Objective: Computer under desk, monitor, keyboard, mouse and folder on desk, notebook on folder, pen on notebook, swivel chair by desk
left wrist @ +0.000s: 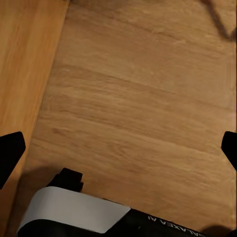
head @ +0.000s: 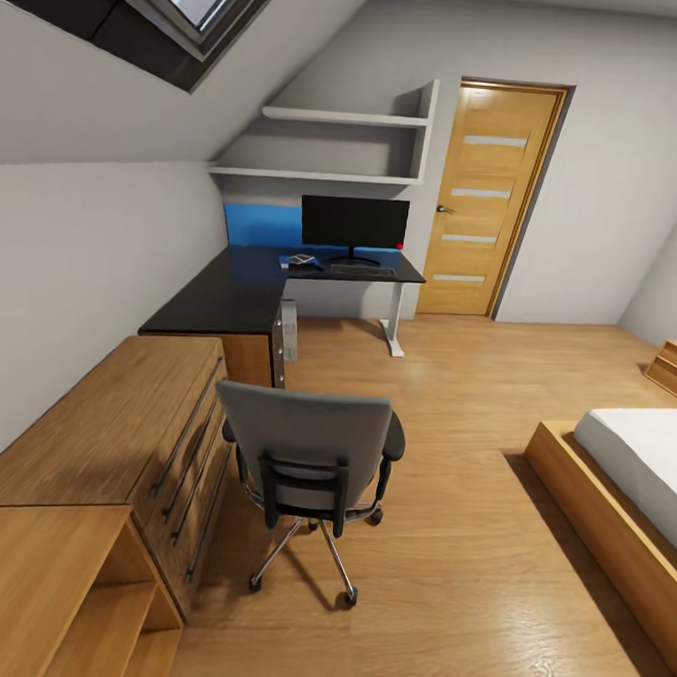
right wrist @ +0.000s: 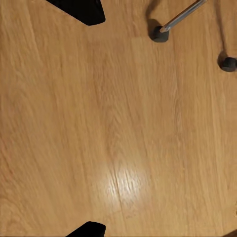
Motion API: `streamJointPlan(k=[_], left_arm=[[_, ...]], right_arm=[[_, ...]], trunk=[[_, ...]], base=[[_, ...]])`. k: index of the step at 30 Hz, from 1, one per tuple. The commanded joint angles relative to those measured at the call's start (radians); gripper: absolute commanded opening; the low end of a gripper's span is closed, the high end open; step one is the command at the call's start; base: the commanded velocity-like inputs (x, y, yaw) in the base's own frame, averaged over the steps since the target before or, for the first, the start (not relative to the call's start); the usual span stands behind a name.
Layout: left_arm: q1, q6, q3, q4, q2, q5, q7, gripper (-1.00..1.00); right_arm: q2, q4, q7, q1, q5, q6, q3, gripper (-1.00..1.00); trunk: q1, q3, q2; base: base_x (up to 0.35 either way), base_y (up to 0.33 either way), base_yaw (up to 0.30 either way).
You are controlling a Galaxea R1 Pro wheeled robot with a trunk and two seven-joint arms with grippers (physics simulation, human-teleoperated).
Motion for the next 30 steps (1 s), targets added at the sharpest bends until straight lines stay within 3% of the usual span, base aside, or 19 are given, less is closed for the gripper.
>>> streamJointPlan(k=[1, 6, 7, 9, 19, 20, 21, 22, 24, 27, 30], left_arm=[[-0.001, 0.005, -0.008, -0.027, -0.004, 0.007, 0.007, 1.0], [-0.005, 0.099, -0.008, -0.096, -0.012, 0.001, 0.032, 1.0], [-0.026, 0.143, -0.008, -0.112, -0.013, 0.0, 0.039, 1.0], [-0.067, 0.162, -0.007, -0.119, -0.013, 0.001, 0.044, 1.0], [-0.235, 0.193, -0.007, -0.125, -0.021, 0.007, 0.061, 1.0], [-0.26, 0.217, -0.006, -0.126, -0.021, 0.008, 0.064, 1.0], [-0.31, 0.284, -0.004, -0.126, -0.02, 0.01, 0.066, 1.0], [-0.327, 0.308, -0.002, -0.124, -0.02, 0.011, 0.067, 1.0], [-0.332, 0.313, -0.001, -0.121, -0.02, 0.012, 0.067, 1.0], [-0.337, 0.316, 0.004, -0.093, -0.019, 0.012, 0.064, 1.0], [-0.339, 0.29, 0.003, -0.054, -0.019, 0.008, 0.062, 1.0]], right_arm=[[0.0, -0.019, -0.01, 0.0, -0.003, 0.0, 0.007, 1.0], [-0.004, -0.102, -0.014, -0.001, -0.004, 0.004, 0.004, 1.0], [-0.004, -0.125, -0.014, -0.008, -0.002, 0.007, 0.004, 1.0], [-0.003, -0.133, -0.014, -0.036, -0.001, 0.025, 0.004, 1.0], [-0.002, -0.138, -0.014, -0.194, 0.001, 0.237, 0.004, 1.0], [-0.002, -0.14, -0.014, -0.216, 0.001, 0.266, 0.004, 1.0], [-0.001, -0.141, -0.014, -0.269, 0.001, 0.317, 0.004, 1.0], [-0.001, -0.141, -0.009, -0.305, -0.001, 0.346, 0.004, 1.0], [0.0, -0.142, -0.003, -0.319, -0.002, 0.367, 0.004, 1.0], [0.019, -0.138, 0.033, -0.336, -0.002, 0.414, 0.01, 1.0], [0.058, -0.133, 0.052, -0.341, 0.001, 0.42, 0.011, 1.0]], trunk=[[0.004, -0.004, -0.008], [0.023, -0.02, -0.043], [0.027, -0.023, -0.05], [0.035, -0.029, -0.064], [0.073, -0.061, -0.134], [0.077, -0.064, -0.141], [0.081, -0.067, -0.148], [0.084, -0.07, -0.155], [0.092, -0.076, -0.169], [0.104, -0.086, -0.19], [0.115, -0.095, -0.211]], base=[[0.0, 0.0, 0.0], [0.0, 0.0, 0.0], [0.0, 0.0, 0.0], [0.0, 0.0, 0.0], [0.0, 0.0, 0.0], [0.0, 0.0, 0.0], [0.0, 0.0, 0.0], [0.0, 0.0, 0.0], [0.0, 0.0, 0.0], [0.0, 0.0, 0.0], [0.0, 0.0, 0.0]])
